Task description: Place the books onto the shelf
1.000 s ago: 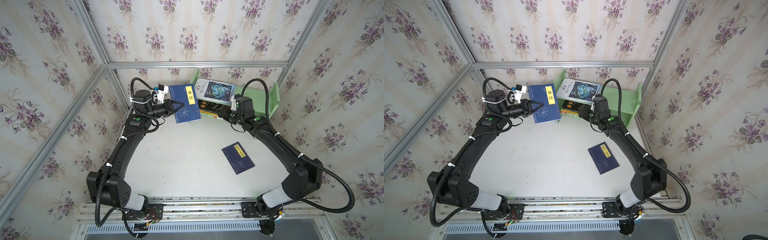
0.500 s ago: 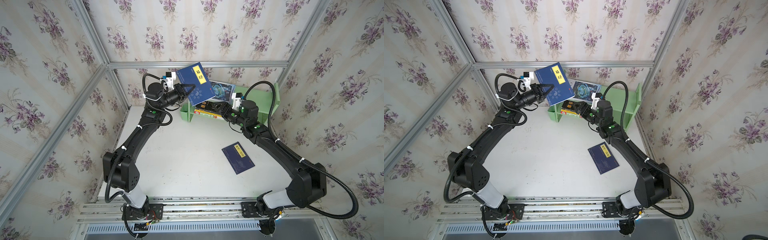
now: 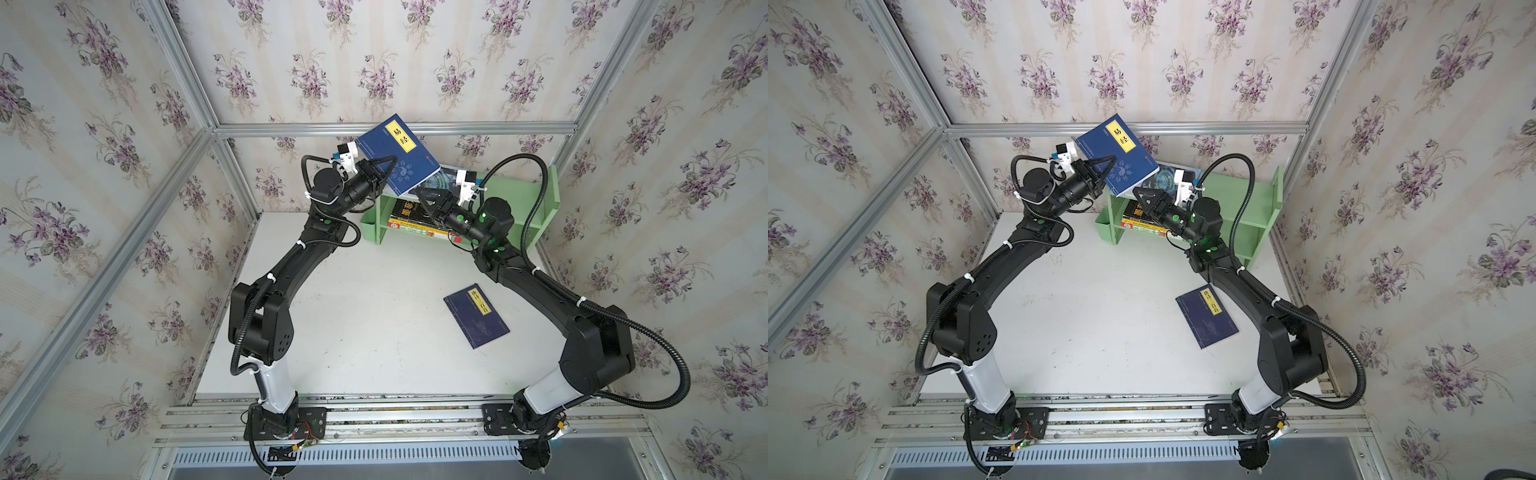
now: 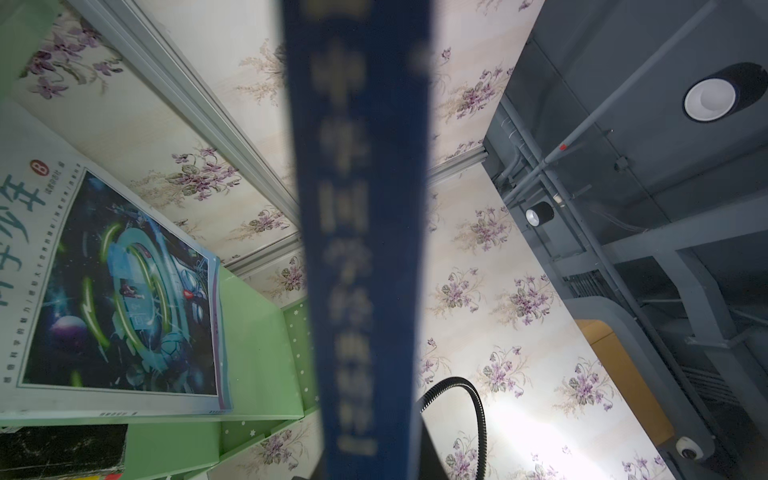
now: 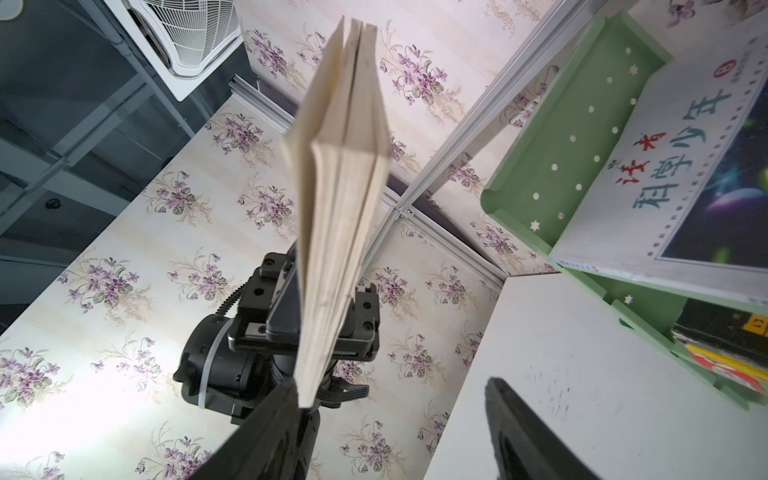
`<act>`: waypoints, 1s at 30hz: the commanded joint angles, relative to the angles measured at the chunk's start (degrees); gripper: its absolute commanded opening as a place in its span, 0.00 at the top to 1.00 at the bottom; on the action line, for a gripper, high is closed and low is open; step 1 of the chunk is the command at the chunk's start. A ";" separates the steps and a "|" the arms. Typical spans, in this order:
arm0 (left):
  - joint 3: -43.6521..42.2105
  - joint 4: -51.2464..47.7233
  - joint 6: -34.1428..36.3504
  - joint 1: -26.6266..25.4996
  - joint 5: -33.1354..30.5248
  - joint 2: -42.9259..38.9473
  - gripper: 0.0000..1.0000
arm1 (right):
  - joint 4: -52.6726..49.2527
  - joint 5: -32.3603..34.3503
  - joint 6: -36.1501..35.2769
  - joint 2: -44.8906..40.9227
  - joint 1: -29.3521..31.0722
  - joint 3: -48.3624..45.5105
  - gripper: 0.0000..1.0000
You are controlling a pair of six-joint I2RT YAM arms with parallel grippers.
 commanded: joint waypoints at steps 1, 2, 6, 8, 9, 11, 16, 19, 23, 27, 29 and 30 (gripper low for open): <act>0.37 5.03 -1.97 -0.05 -1.54 -0.26 0.87 | 5.51 -0.82 0.38 -0.05 0.24 1.09 0.28; 0.36 5.13 -1.99 -0.09 -1.70 -0.32 0.87 | 5.78 -0.68 0.38 -0.06 0.29 1.09 0.28; 0.65 4.99 -2.17 -0.48 -1.87 -0.32 0.87 | 7.12 -0.37 1.35 1.09 0.34 2.43 0.29; 0.09 4.96 -2.27 -0.88 -2.26 -0.53 0.86 | 8.10 -0.49 2.44 2.23 0.42 3.69 0.31; -0.38 5.02 -2.34 -1.08 -2.42 -0.71 0.86 | 8.77 -0.61 2.92 2.84 0.55 4.51 0.33; -1.10 5.13 -2.41 -1.37 -2.72 -0.92 0.86 | 9.08 -0.76 3.32 3.74 0.94 5.79 0.36; -2.05 5.99 -2.96 -2.02 -4.17 -1.25 0.86 | 7.86 -0.98 4.49 5.71 1.87 8.18 0.46; -3.07 8.03 -2.41 -2.16 -6.64 -1.45 0.85 | 7.99 -0.28 5.79 6.36 2.25 8.03 0.52; -4.00 11.33 -3.80 -2.33 -8.50 -1.25 0.85 | 9.32 1.10 8.16 6.93 2.50 6.84 0.61; -4.62 11.96 -4.14 -2.76 -8.69 -1.32 0.85 | 9.42 2.25 9.86 7.69 2.50 7.16 0.76; -5.01 12.02 -4.32 -2.95 -8.57 -1.60 0.81 | 9.55 2.44 10.87 8.10 2.50 7.03 0.84; -5.23 11.97 -4.36 -3.04 -8.53 -1.73 0.79 | 9.48 2.45 11.07 8.11 2.50 7.01 0.84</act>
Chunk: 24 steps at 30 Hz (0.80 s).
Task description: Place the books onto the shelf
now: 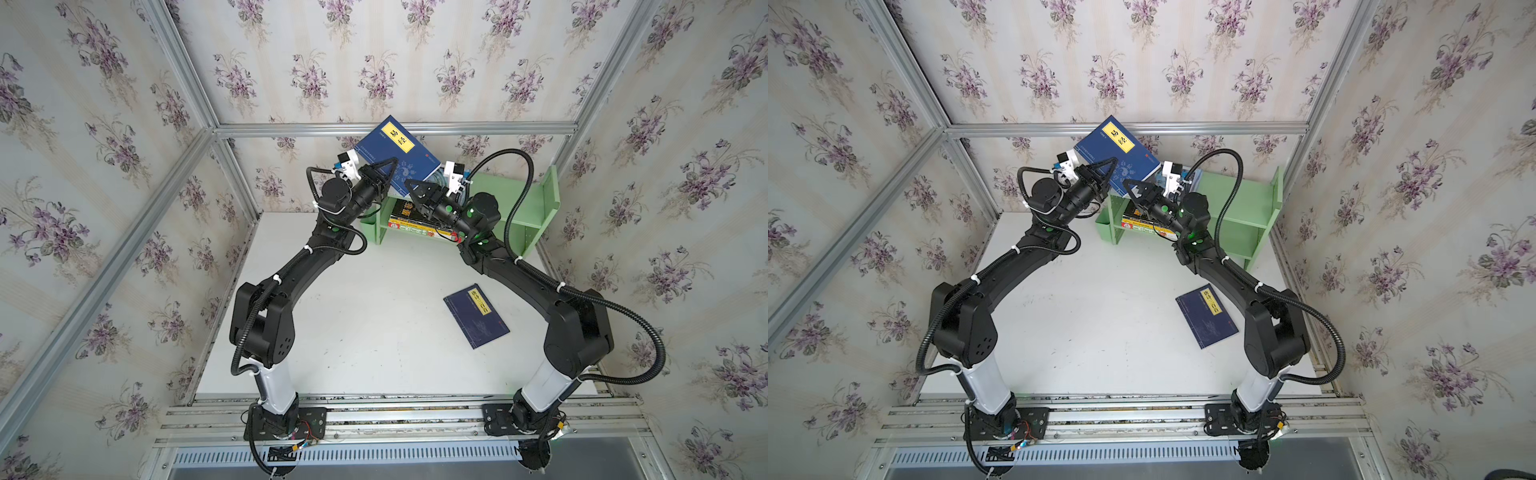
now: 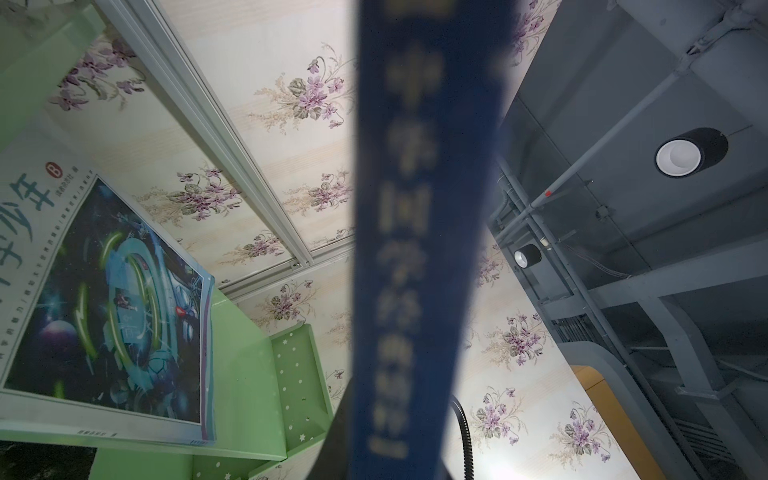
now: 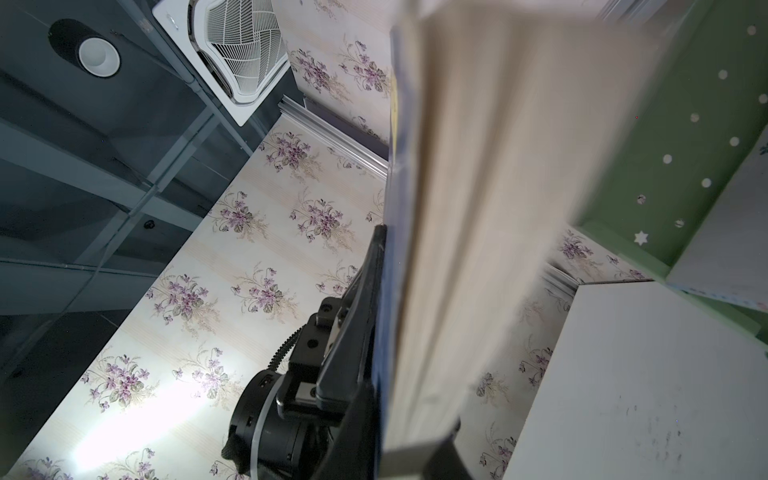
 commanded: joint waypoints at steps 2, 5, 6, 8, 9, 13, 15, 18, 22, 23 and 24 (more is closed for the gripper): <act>-1.00 5.65 -1.63 -0.33 0.80 -1.43 0.67 | 0.74 1.51 1.07 0.24 -0.07 0.17 0.86; -2.87 4.82 -1.14 0.13 0.81 -2.71 0.54 | -1.96 -0.88 -0.25 -0.58 -0.90 1.44 0.89; -3.24 4.13 -0.83 0.44 1.24 -3.04 0.51 | -3.25 -2.20 -0.67 -0.88 -1.38 2.00 0.89; -3.84 3.16 0.01 1.23 3.24 -3.67 0.46 | -6.99 -6.87 -1.05 -1.26 -2.88 3.96 0.90; -4.19 2.91 0.35 1.61 4.33 -3.90 0.40 | -7.76 -8.55 -0.94 -1.56 -3.58 4.23 0.91; -7.87 1.41 1.62 3.34 7.82 -5.41 0.33 | -5.90 -16.22 4.02 -2.15 -6.92 4.13 0.91; -9.06 1.13 1.62 4.14 9.09 -5.65 0.33 | -4.02 -19.50 6.28 -2.30 -8.09 3.86 0.91; -7.45 1.49 1.27 5.28 13.20 -4.55 0.33 | -4.84 -22.18 6.57 -3.08 -8.83 3.28 0.92; -6.48 2.69 1.97 5.93 15.52 -4.57 0.33 | -7.94 -23.44 5.16 -4.55 -9.11 2.57 0.92; -6.37 2.72 1.93 6.08 15.66 -4.58 0.34 | -8.72 -23.75 4.68 -4.90 -9.12 2.48 0.92; -6.22 2.70 1.89 6.29 15.82 -4.58 0.37 | -9.31 -23.88 4.22 -5.23 -9.13 2.33 0.92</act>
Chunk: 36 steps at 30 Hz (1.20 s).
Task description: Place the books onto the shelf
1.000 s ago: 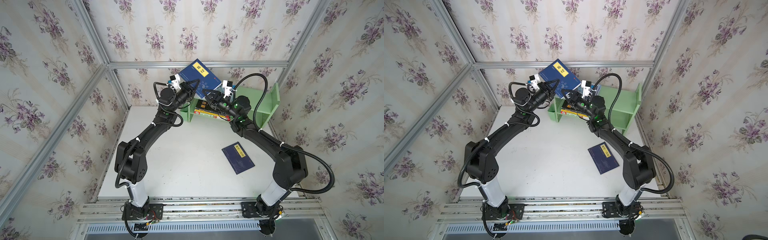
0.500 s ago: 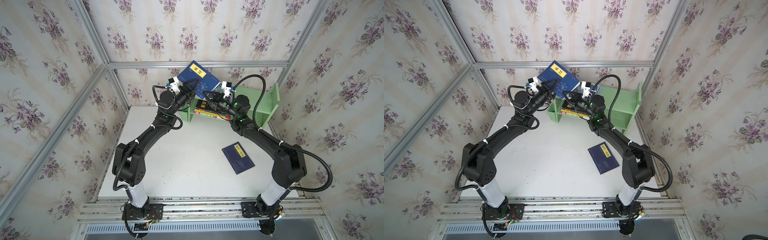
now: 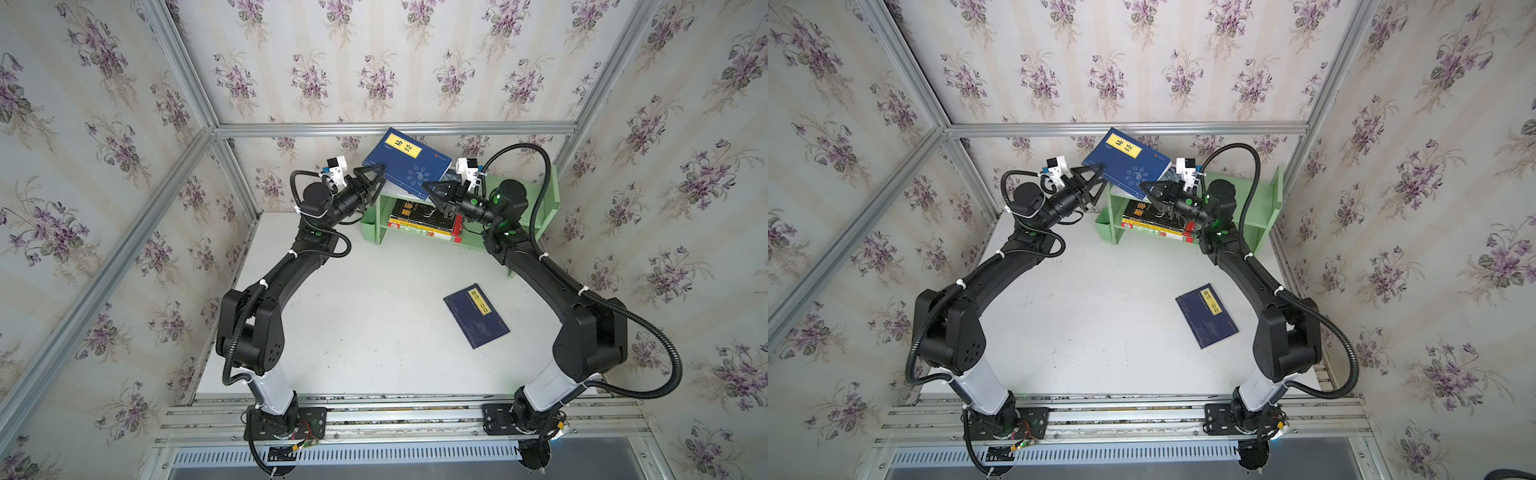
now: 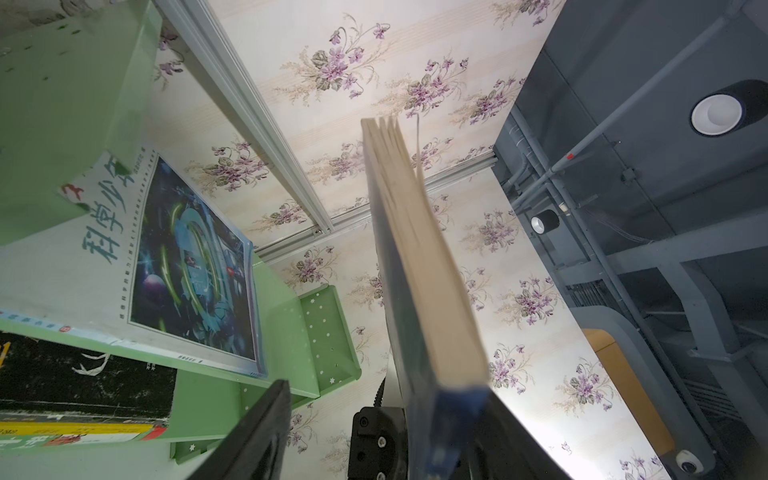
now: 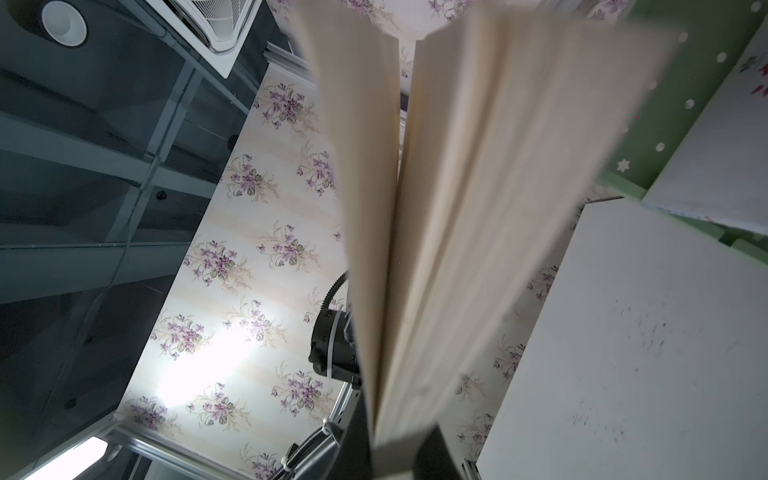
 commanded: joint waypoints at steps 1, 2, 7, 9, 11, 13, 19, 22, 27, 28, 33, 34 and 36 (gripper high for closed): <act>0.72 2.75 0.08 0.42 3.42 -0.10 0.44 | -0.16 -2.58 -2.09 -1.47 -0.08 0.01 0.92; 0.69 2.79 -0.10 0.49 3.41 -0.09 0.54 | -1.21 -2.56 -2.84 -1.81 -0.09 -0.02 0.92; -0.50 2.75 -0.15 0.60 2.51 -0.94 0.86 | -6.46 -0.28 -5.69 -2.85 -0.26 -0.43 0.88; -1.54 3.32 0.02 0.60 1.89 -1.57 0.89 | -6.69 1.96 -5.69 -3.24 -0.26 -1.76 0.80; -2.80 4.48 0.09 0.58 0.74 -2.35 0.92 | -7.55 4.04 -5.61 -3.53 -0.20 -3.32 0.68; -3.88 4.66 0.69 0.59 -0.15 -3.13 0.94 | -6.06 5.73 -5.19 -4.35 0.21 -5.67 0.59; -5.96 5.44 1.02 0.47 -3.20 -4.67 0.96 | -4.46 8.09 -5.79 -5.67 1.88 -8.33 0.53; -5.62 5.53 0.77 0.24 -3.64 -4.62 0.96 | -2.16 9.16 -5.49 -5.17 2.50 -8.29 0.54; -5.34 5.51 0.14 -0.20 -4.63 -4.15 0.96 | 0.49 9.96 -4.55 -3.70 3.63 -6.85 0.60; -5.19 5.48 0.03 -0.27 -4.83 -3.99 0.96 | 0.45 10.05 -4.48 -3.36 3.78 -6.56 0.61; -3.43 5.50 -0.40 -0.72 -4.97 -2.91 0.95 | 0.31 10.81 -4.58 -2.76 4.48 -6.53 0.72; -3.26 5.47 -0.41 -0.82 -5.05 -2.78 0.95 | -0.09 11.41 -4.91 -2.92 4.48 -6.64 0.75; -3.02 5.48 -0.49 -0.99 -4.90 -2.39 0.95 | -1.24 12.46 -5.80 -3.25 4.48 -6.56 0.80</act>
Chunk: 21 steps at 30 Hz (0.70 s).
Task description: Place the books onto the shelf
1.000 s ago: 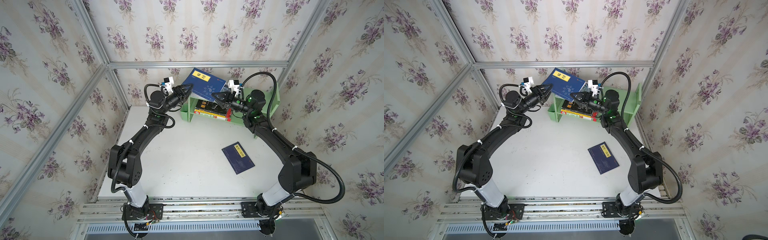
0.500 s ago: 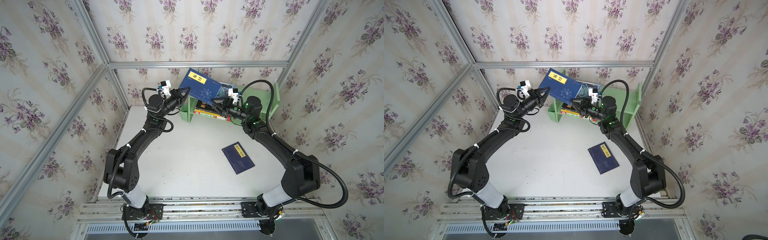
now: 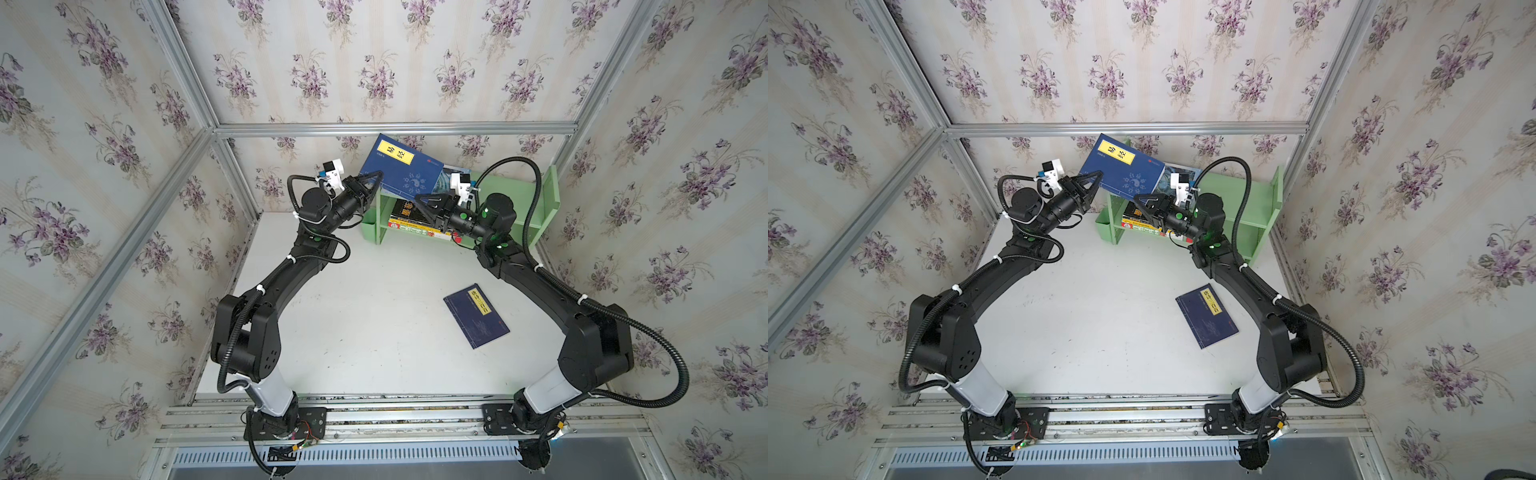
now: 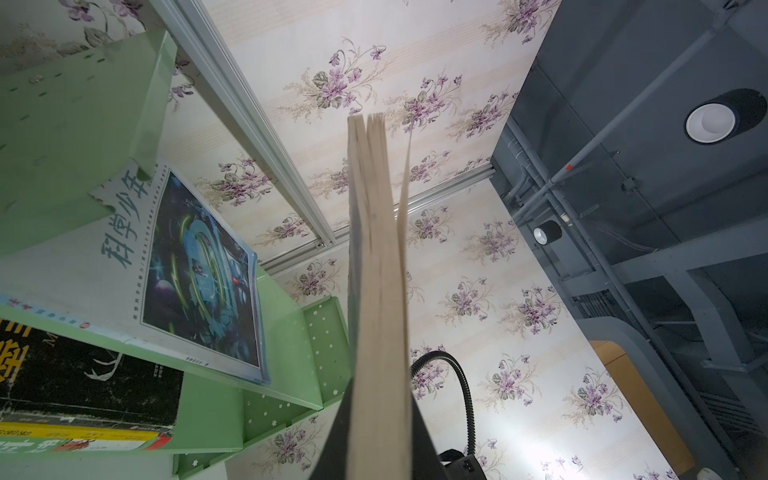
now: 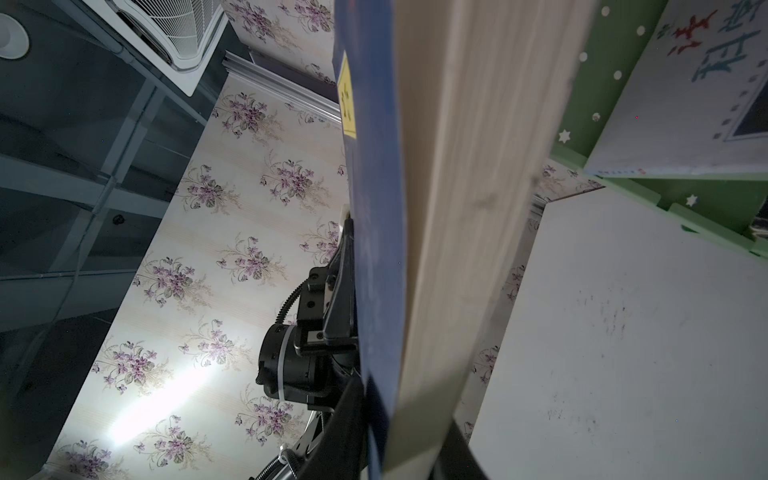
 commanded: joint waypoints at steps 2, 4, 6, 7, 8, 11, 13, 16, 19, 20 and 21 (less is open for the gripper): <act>1.00 4.10 -1.68 -0.38 0.14 0.40 0.90 | -0.82 2.84 -2.22 -0.52 -0.39 1.21 0.85; 0.95 3.62 -1.66 -0.39 0.13 0.43 0.81 | -1.83 2.78 -2.78 -0.47 -1.23 2.08 0.88; 0.95 1.35 -0.91 -0.30 -0.03 0.14 0.65 | -2.68 1.90 -3.00 -0.37 -2.41 3.34 0.90; 0.93 -0.25 0.12 -0.22 -0.21 -0.21 0.61 | -3.72 1.25 -3.39 -0.34 -3.07 4.29 0.91; 1.06 -1.95 1.44 -0.21 -0.24 -0.67 0.51 | -5.02 0.88 -4.03 -0.43 -3.81 5.22 0.92; 2.39 -9.60 5.62 0.17 -0.64 -1.88 0.31 | -10.39 -0.21 -6.77 -0.84 -5.58 7.83 0.93; 2.39 -12.97 7.25 0.95 -0.99 -2.54 0.22 | -12.27 -0.92 -8.17 -1.22 -6.74 8.83 0.92; 1.05 -16.91 9.08 2.38 -1.65 -3.94 0.13 | -15.90 -4.27 -9.25 -0.52 -8.74 11.06 0.92; -0.42 -20.03 10.88 4.18 -1.03 -4.80 0.06 | -20.08 -6.93 -10.62 0.62 -10.26 13.14 0.93; -0.86 -21.35 11.71 4.72 -0.68 -4.98 0.04 | -21.11 -6.70 -11.59 0.71 -10.61 13.50 0.93; -0.67 -23.14 12.85 5.14 -0.04 -4.90 0.01 | -22.11 -6.60 -12.60 0.91 -10.91 14.01 0.93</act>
